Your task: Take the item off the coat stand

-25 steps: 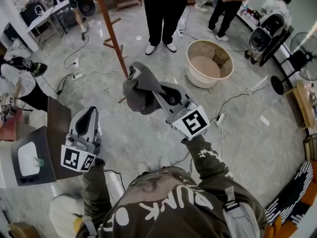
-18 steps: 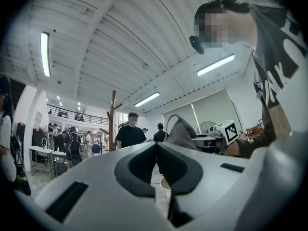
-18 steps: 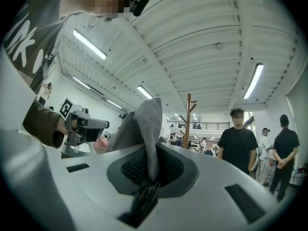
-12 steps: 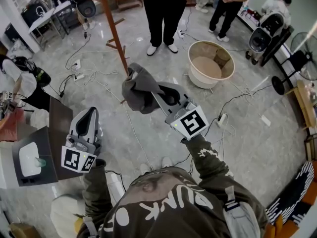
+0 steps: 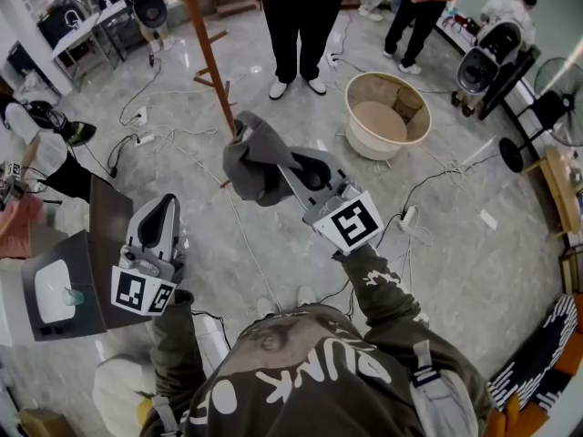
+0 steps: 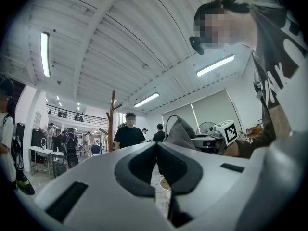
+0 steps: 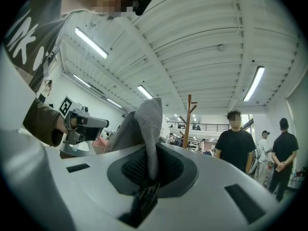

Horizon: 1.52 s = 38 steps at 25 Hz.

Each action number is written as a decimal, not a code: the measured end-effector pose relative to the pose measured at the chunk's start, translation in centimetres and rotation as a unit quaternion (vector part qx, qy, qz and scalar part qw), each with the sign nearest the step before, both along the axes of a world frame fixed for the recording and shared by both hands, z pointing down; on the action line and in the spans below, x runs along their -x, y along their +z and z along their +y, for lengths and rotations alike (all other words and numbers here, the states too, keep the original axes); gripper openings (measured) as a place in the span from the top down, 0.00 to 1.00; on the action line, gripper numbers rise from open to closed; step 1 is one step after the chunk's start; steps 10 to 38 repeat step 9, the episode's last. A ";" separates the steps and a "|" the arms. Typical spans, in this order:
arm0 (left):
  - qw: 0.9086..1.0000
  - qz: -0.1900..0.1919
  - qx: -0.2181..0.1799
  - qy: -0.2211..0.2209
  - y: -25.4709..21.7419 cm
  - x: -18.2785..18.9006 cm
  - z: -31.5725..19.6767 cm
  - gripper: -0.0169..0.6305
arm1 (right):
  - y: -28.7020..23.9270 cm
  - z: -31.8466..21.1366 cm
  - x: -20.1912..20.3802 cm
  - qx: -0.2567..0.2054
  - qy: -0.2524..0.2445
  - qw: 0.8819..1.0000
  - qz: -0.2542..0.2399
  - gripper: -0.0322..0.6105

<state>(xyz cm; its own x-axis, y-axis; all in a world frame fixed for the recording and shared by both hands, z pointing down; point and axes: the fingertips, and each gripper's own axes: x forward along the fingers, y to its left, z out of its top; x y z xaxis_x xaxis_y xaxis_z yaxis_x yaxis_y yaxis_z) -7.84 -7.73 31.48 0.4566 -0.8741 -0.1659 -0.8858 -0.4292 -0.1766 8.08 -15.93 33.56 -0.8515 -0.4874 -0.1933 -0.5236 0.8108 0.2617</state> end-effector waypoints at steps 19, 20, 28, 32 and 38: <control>1.000 0.000 -0.003 0.000 -0.1 2.1 0.7 0.97 | -0.3 0.6 2.0 0.001 0.000 1.000 -0.001 0.91; 1.000 0.000 -0.003 0.000 -0.1 2.1 0.7 0.97 | -0.3 0.6 2.0 0.001 0.000 1.000 -0.001 0.91; 1.000 0.000 -0.003 0.000 -0.1 2.1 0.7 0.97 | -0.3 0.6 2.0 0.001 0.000 1.000 -0.001 0.91; 1.000 0.000 -0.003 0.000 -0.1 2.1 0.7 0.97 | -0.3 0.6 2.0 0.001 0.000 1.000 -0.001 0.91; 1.000 0.000 -0.003 0.000 -0.1 2.1 0.7 0.97 | -0.3 0.6 2.0 0.001 0.000 1.000 -0.001 0.91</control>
